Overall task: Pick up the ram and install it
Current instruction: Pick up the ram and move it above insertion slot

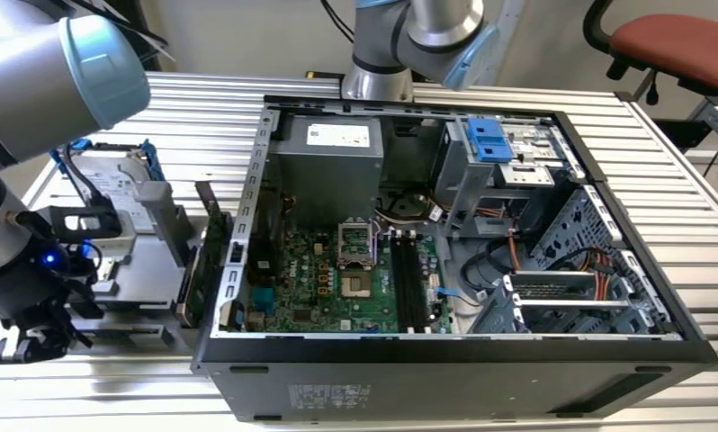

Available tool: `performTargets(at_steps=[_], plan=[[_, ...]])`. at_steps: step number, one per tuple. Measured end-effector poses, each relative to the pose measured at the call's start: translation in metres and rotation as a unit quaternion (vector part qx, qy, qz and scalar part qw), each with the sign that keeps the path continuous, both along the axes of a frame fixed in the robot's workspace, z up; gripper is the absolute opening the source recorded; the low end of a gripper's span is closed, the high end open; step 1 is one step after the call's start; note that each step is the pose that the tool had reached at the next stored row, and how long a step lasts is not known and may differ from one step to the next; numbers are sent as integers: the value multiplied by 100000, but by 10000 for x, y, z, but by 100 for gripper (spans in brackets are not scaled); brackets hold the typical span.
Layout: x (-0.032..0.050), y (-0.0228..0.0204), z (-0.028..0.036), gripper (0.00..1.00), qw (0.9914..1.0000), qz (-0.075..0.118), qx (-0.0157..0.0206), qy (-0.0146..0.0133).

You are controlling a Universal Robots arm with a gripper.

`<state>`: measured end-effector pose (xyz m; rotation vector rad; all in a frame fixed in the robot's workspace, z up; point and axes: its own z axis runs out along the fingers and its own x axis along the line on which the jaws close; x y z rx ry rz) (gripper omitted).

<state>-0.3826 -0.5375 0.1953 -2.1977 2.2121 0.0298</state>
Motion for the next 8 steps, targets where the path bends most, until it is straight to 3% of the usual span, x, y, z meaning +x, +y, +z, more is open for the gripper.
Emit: performTargets(at_steps=[8], plan=[[4,0,-19,100,100000,-11,-2,3]])
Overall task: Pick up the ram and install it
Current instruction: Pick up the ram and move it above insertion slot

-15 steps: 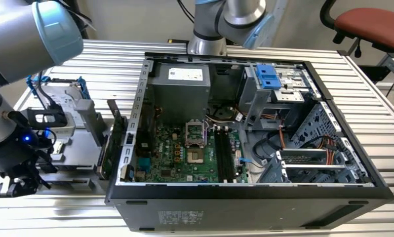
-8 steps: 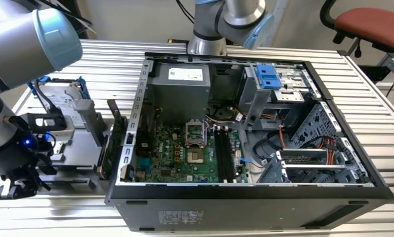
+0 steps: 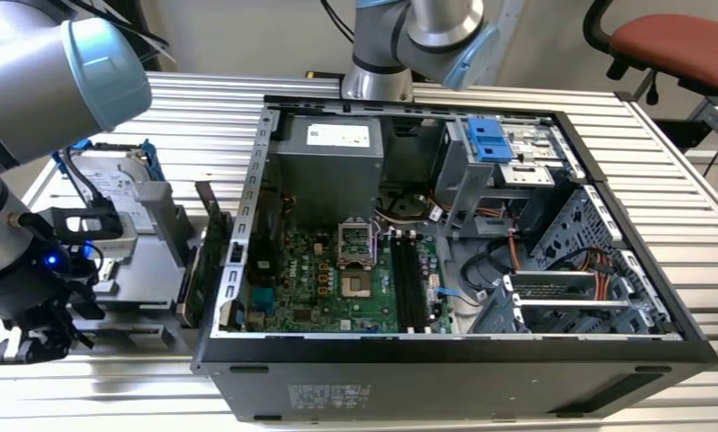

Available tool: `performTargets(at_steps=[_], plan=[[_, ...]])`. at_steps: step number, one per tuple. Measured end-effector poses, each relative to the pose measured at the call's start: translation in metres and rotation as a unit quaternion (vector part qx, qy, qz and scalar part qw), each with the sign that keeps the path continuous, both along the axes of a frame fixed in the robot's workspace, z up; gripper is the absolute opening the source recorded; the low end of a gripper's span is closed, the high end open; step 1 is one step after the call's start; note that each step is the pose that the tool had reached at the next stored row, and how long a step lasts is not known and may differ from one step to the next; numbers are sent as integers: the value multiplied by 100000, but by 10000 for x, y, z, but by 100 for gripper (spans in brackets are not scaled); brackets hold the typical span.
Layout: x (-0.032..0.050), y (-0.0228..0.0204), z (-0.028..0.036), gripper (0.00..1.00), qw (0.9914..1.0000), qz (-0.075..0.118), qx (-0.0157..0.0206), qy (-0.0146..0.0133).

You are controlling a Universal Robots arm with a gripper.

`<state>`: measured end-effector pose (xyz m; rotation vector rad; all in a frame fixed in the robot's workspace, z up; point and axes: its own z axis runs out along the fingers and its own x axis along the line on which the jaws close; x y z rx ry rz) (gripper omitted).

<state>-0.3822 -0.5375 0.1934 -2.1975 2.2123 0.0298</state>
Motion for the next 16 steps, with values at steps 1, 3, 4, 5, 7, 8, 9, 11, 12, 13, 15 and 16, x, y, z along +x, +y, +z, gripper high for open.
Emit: performTargets(at_steps=[1,3,4,5,7,8,9,11,12,13,15,16], plan=[[0,0,0,100,100000,0,1,1],[0,0,-1,100,100000,0,3,-1],[0,0,-1,0,100000,0,0,-2],[0,0,-2,0,100000,-2,0,-3],[0,0,-2,0,100000,0,3,-4],[0,0,-2,0,100000,-1,2,-1],[0,0,-3,0,100000,1,1,0],[0,0,-3,0,100000,0,1,-2],[0,0,-3,0,100000,1,0,-1],[0,0,-4,0,100000,1,-3,-2],[0,0,-4,0,100000,0,0,1],[0,0,-4,0,100000,1,-1,-1]])
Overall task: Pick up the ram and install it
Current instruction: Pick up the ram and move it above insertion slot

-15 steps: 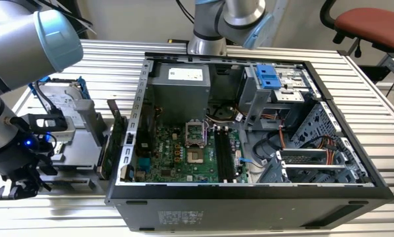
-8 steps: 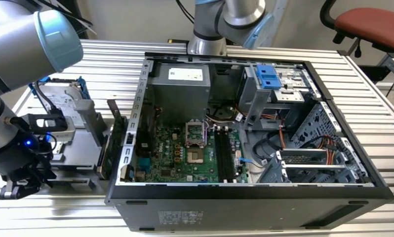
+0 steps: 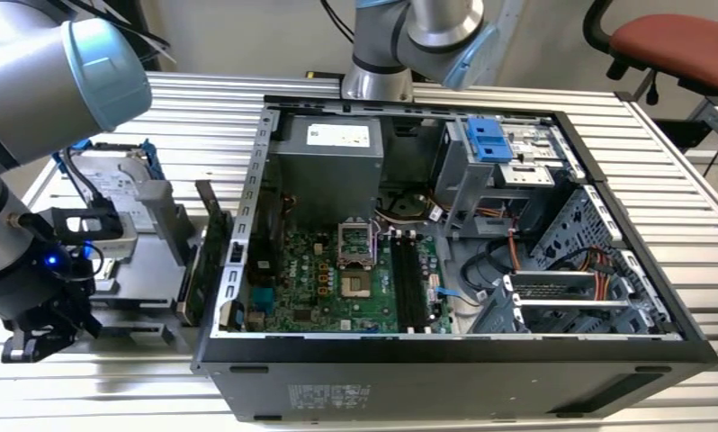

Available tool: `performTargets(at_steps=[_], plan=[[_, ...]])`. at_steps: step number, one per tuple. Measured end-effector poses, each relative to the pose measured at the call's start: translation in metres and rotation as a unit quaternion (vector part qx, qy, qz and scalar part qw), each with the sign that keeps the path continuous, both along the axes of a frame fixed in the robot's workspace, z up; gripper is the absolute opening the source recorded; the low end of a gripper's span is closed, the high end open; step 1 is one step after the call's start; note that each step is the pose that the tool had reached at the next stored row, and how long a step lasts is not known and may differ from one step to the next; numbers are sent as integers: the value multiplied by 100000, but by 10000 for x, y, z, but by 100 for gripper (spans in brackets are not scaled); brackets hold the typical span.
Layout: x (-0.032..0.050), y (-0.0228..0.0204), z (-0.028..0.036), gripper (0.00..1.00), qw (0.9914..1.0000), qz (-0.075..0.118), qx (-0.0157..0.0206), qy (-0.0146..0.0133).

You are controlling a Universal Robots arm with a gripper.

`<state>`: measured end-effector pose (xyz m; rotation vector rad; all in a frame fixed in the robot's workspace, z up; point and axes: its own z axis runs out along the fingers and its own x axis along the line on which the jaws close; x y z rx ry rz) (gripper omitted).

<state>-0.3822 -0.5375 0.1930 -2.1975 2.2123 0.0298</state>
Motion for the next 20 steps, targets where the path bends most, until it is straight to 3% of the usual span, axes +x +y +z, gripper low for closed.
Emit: performTargets(at_steps=[13,20], plan=[[0,0,3,0,100000,-1,22,-20],[-4,0,157,0,100000,-1,-74,-8]])
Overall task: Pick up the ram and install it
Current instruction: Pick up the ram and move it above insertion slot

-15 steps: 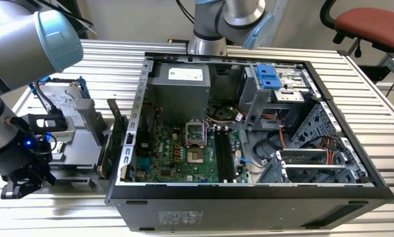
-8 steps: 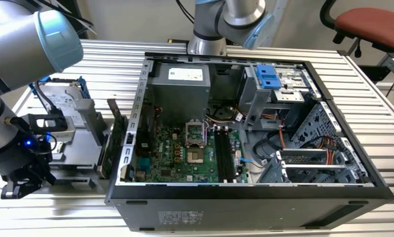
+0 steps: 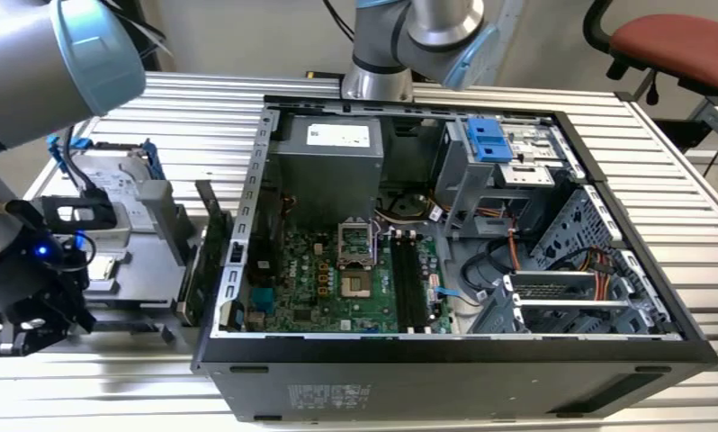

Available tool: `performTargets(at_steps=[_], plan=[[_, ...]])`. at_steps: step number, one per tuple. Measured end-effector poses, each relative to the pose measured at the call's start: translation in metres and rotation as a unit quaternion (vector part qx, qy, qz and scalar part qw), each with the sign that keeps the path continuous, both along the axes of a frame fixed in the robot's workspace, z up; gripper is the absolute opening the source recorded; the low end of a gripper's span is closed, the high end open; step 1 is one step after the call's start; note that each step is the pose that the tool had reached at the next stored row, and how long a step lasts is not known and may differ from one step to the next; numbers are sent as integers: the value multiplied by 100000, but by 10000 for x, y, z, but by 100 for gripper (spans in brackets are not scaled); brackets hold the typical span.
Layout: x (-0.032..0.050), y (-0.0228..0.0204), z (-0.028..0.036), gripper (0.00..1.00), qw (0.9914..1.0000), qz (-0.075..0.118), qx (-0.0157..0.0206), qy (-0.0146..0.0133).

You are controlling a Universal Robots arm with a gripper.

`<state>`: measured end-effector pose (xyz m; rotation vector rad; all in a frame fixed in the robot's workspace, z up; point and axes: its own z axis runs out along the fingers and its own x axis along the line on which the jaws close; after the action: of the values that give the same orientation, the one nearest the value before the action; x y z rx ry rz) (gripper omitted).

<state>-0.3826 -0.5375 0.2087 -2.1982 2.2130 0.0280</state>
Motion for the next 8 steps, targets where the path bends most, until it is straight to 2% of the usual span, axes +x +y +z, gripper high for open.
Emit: performTargets(at_steps=[8], plan=[[-7,0,163,0,100000,2,-100,-112]])
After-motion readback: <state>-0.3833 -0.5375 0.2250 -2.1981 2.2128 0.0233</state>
